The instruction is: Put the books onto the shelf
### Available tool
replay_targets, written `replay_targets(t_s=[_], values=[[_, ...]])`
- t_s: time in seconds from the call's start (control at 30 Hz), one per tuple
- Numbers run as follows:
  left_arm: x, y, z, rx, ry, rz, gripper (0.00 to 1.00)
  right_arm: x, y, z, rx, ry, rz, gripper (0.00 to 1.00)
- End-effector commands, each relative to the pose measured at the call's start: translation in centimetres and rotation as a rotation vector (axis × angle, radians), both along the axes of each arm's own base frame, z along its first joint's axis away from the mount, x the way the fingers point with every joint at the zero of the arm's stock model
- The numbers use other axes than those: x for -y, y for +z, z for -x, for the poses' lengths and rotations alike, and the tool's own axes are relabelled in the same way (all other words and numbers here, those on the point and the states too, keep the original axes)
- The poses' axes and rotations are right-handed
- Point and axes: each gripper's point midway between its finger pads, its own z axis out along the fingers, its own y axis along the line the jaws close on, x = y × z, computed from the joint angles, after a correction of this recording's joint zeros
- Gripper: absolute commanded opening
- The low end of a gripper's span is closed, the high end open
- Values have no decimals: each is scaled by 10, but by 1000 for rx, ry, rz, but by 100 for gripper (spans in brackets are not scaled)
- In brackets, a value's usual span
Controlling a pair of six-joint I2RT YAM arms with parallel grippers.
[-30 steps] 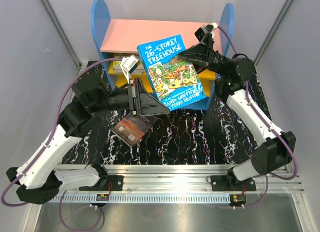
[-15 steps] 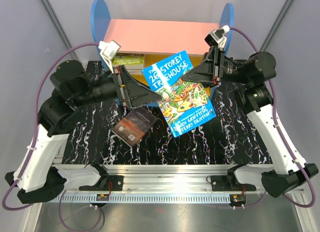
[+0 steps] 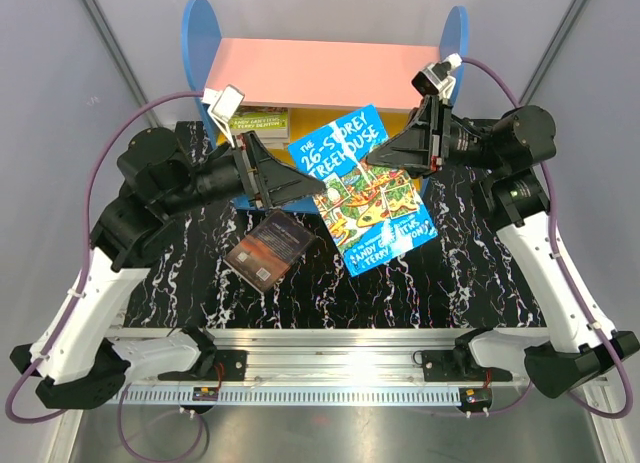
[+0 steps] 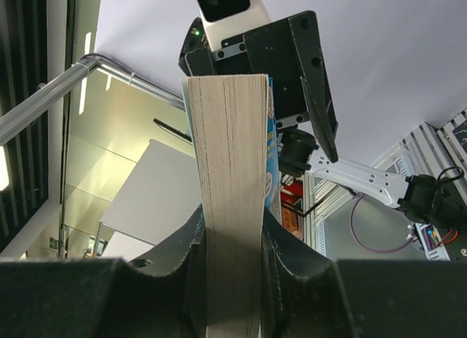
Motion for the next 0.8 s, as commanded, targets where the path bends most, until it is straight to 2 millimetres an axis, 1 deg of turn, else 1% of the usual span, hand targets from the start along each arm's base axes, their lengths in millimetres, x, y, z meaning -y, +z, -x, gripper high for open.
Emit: replay_targets(t_s=[0.0,0.03,0.07,0.1,0.2,0.23,0.27,0.33,0.37,0.4,0.47,0.5,0.53,0.57,0.6,0.63,0.67,0.7,0.73,0.77], values=[[1,18,-11,65,42,65,66,5,28,11,41,-3,-92,6],[1,18,-16,68,64,72,62,5,26,10,40,-4,-91,6],[2,21,-18,78,69,85,61,5,26,10,40,-6,-91,6],[2,28,-20,105,75,110,61,4,24,9,39,-7,-88,6],[12,40,-22,126,34,163,59,3,19,5,27,-16,-79,6],[15,42,-20,121,9,172,57,3,17,5,22,-16,-74,5],[17,46,-20,130,-3,187,51,2,15,3,25,-21,-71,5],[23,44,-25,115,-17,195,47,1,12,-1,11,-41,-61,5],[25,50,-26,128,-24,219,45,2,11,0,39,-59,-55,5],[30,51,-30,118,-30,224,39,1,3,-4,10,-74,-35,5],[34,51,-34,114,-34,206,27,2,1,-4,32,-100,-33,5],[36,57,-39,144,-23,192,14,2,-3,-5,15,-99,-23,6],[35,60,-42,162,-4,179,6,2,-3,-4,29,-109,-23,8],[34,50,-47,131,21,117,0,3,-4,-4,34,-117,-17,12],[31,48,-57,176,65,74,0,4,-5,-4,13,-132,5,19],[26,67,-57,225,85,76,0,5,-6,-5,47,-170,20,27],[23,56,-63,200,101,15,0,6,-7,-6,54,-193,38,36],[17,63,-66,225,125,2,0,9,-8,-4,33,-215,70,49],[7,74,-77,279,174,-9,0,10,-9,-9,71,-262,90,81],[0,74,-80,278,197,-35,0,12,-10,-10,74,-284,109,92]])
